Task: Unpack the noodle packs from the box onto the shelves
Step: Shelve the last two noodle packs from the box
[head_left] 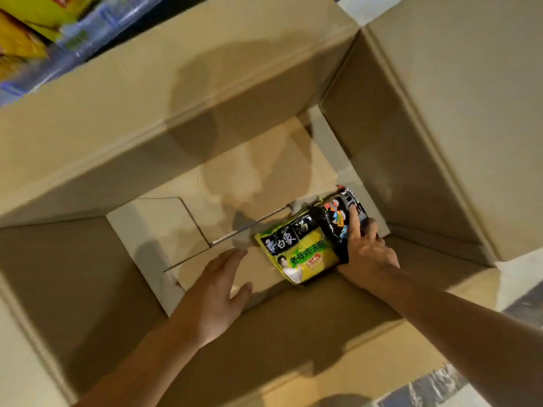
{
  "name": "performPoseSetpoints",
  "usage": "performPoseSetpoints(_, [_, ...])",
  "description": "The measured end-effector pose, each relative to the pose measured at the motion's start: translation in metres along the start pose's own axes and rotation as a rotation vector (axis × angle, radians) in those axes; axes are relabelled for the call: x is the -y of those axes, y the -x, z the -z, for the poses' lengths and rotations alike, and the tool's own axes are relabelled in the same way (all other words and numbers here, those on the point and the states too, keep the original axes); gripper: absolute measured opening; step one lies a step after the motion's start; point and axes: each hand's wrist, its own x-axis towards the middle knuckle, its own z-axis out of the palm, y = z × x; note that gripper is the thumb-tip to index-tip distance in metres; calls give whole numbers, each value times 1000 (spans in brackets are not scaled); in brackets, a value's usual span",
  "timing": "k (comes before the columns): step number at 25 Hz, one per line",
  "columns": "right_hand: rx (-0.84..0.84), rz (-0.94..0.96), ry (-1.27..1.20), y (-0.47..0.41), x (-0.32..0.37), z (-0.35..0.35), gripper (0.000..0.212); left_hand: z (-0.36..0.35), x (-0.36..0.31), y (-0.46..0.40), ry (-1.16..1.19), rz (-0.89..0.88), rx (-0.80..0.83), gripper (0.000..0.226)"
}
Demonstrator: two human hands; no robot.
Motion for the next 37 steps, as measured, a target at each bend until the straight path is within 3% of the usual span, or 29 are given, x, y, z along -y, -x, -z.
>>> performPoseSetpoints(4, [37,121,-339,8,-20,42,97,0,-5,-12,5,84,85,60])
performPoseSetpoints(9, [-28,163,-516,30,-44,59,58,-15,-18,-48,-22,299,159,74])
performPoseSetpoints(11, [-9,162,-560,30,-48,51,51,-32,-25,-65,174,394,145,74])
performPoseSetpoints(14, [-6,171,-581,18,-50,40,52,-54,-43,-87,578,524,-42,68])
performPoseSetpoints(17, [-25,167,-600,14,-49,38,49,-67,-56,-92,801,590,-224,49])
performPoseSetpoints(19, [-64,154,-597,18,-49,40,48,-68,-59,-86,798,567,-278,28])
performPoseSetpoints(26, [-256,196,-704,91,-28,69,41,5,-37,-1,554,277,-411,31])
performPoseSetpoints(37, [-303,473,-949,322,97,207,44,249,-58,263,873,142,-704,27])
